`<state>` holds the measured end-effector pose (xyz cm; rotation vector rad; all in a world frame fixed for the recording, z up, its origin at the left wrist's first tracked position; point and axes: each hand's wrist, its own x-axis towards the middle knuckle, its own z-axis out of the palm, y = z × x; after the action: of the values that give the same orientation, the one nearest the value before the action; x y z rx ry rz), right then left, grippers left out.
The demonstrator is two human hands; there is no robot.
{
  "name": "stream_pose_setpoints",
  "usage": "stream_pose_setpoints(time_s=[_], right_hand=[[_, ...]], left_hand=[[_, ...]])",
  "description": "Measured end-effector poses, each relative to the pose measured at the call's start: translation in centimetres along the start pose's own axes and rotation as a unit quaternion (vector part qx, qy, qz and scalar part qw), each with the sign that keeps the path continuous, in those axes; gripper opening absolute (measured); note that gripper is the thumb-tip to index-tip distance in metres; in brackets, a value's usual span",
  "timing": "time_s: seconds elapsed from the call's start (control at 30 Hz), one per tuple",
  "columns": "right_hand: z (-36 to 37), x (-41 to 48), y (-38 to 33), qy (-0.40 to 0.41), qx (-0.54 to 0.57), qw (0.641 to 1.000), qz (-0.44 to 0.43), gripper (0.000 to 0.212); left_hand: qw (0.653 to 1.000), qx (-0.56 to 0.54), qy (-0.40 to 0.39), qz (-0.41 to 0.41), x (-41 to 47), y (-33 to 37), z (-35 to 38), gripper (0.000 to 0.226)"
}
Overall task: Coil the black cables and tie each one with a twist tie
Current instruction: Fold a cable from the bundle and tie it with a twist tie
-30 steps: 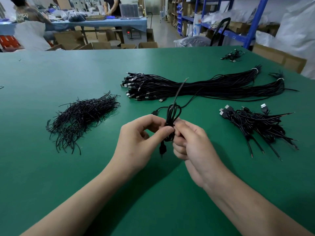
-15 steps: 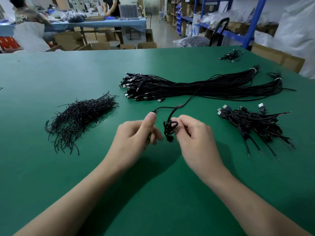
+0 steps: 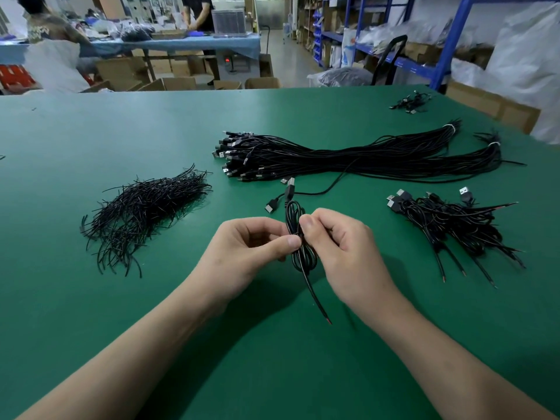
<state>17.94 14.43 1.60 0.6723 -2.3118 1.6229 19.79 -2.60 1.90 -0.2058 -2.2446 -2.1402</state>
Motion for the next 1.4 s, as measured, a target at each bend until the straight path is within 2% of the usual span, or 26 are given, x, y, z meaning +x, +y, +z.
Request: stream_pose_setpoints(time_s=[0.1, 0.17, 0.3, 0.43, 0.47, 0.53, 0.6, 0.63, 0.67, 0.7, 0.73, 0.8, 0.83, 0.87, 0.9, 0.97, 1.1, 1.2, 1.33, 1.4], right_hand=[[0.0, 0.0, 0.1, -0.034, 0.063, 0.996, 0.061, 0.046], [0.1, 0.0, 0.1, -0.049, 0.148, 0.980, 0.123, 0.045], [0.3, -0.1, -0.2, -0.081, 0.273, 0.932, 0.226, 0.040], [0.6, -0.3, -0.4, -0.070, 0.342, 0.900, 0.263, 0.037], [0.7, -0.4, -0.4, -0.064, 0.350, 0.896, 0.266, 0.037], [0.9, -0.6, -0.4, -0.051, 0.344, 0.899, 0.265, 0.037], [1.0, -0.6, -0.4, -0.038, 0.316, 0.911, 0.262, 0.040], [1.0, -0.5, -0.4, -0.029, 0.294, 0.921, 0.253, 0.042], [1.0, -0.4, -0.4, -0.019, 0.259, 0.937, 0.233, 0.044], [0.9, -0.3, -0.5, -0.006, 0.211, 0.958, 0.196, 0.044], [0.7, -0.3, -0.5, 0.009, 0.152, 0.977, 0.147, 0.043], [0.2, -0.3, -0.6, 0.042, 0.029, 0.998, 0.040, 0.044], [0.1, -0.4, -0.7, 0.052, -0.023, 0.998, -0.005, 0.043], [0.0, -0.5, -0.8, 0.055, -0.065, 0.996, -0.040, 0.042], [0.0, -0.6, -1.0, 0.054, -0.097, 0.992, -0.064, 0.041], [0.1, -0.6, -1.0, 0.050, -0.128, 0.987, -0.085, 0.041], [0.4, -0.7, -0.8, 0.050, -0.120, 0.989, -0.074, 0.041], [0.6, -0.7, -0.8, 0.054, -0.083, 0.994, -0.040, 0.043], [0.5, -0.4, -0.6, 0.021, -0.030, 0.999, 0.020, 0.045], [0.5, -0.2, -0.4, 0.002, 0.045, 0.997, 0.064, 0.046]], left_hand=[[0.993, 0.083, 0.032, 0.078, -0.2, 0.2, -0.1, 0.018], [0.973, 0.172, 0.064, 0.141, -0.3, 0.5, -0.3, 0.017], [0.888, 0.341, 0.103, 0.289, -0.6, 0.9, -0.4, 0.015], [0.865, 0.368, 0.122, 0.318, -0.4, 0.4, -0.5, 0.015], [0.853, 0.382, 0.129, 0.332, -0.4, 0.2, -0.4, 0.016], [0.807, 0.426, 0.144, 0.382, -0.2, -0.2, -0.4, 0.015], [0.759, 0.461, 0.152, 0.433, -0.1, -0.3, -0.5, 0.013], [0.750, 0.467, 0.153, 0.443, -0.1, -0.2, -0.5, 0.012], [0.756, 0.461, 0.152, 0.439, -0.1, -0.2, -0.5, 0.012], [0.781, 0.439, 0.150, 0.419, -0.2, -0.1, -0.4, 0.013], [0.823, 0.396, 0.149, 0.378, -0.3, 0.0, -0.3, 0.017], [0.927, 0.257, 0.132, 0.237, -0.5, 0.2, 0.0, 0.032], [0.966, 0.177, 0.105, 0.154, -0.5, 0.3, 0.1, 0.043], [0.988, 0.115, 0.070, 0.079, -0.4, 0.4, 0.2, 0.053], [0.996, 0.077, 0.037, 0.021, -0.2, 0.4, 0.1, 0.057], [0.998, 0.042, -0.013, -0.048, 0.0, 0.4, 0.0, 0.052], [0.991, -0.045, -0.065, -0.109, -0.1, 0.4, -0.2, 0.037], [0.996, -0.043, -0.037, -0.072, -0.3, 0.5, 0.3, 0.027], [0.997, 0.050, 0.036, 0.046, -0.4, 0.5, 0.7, 0.024], [0.990, 0.073, 0.073, 0.092, -0.6, 0.6, 0.8, 0.023]])
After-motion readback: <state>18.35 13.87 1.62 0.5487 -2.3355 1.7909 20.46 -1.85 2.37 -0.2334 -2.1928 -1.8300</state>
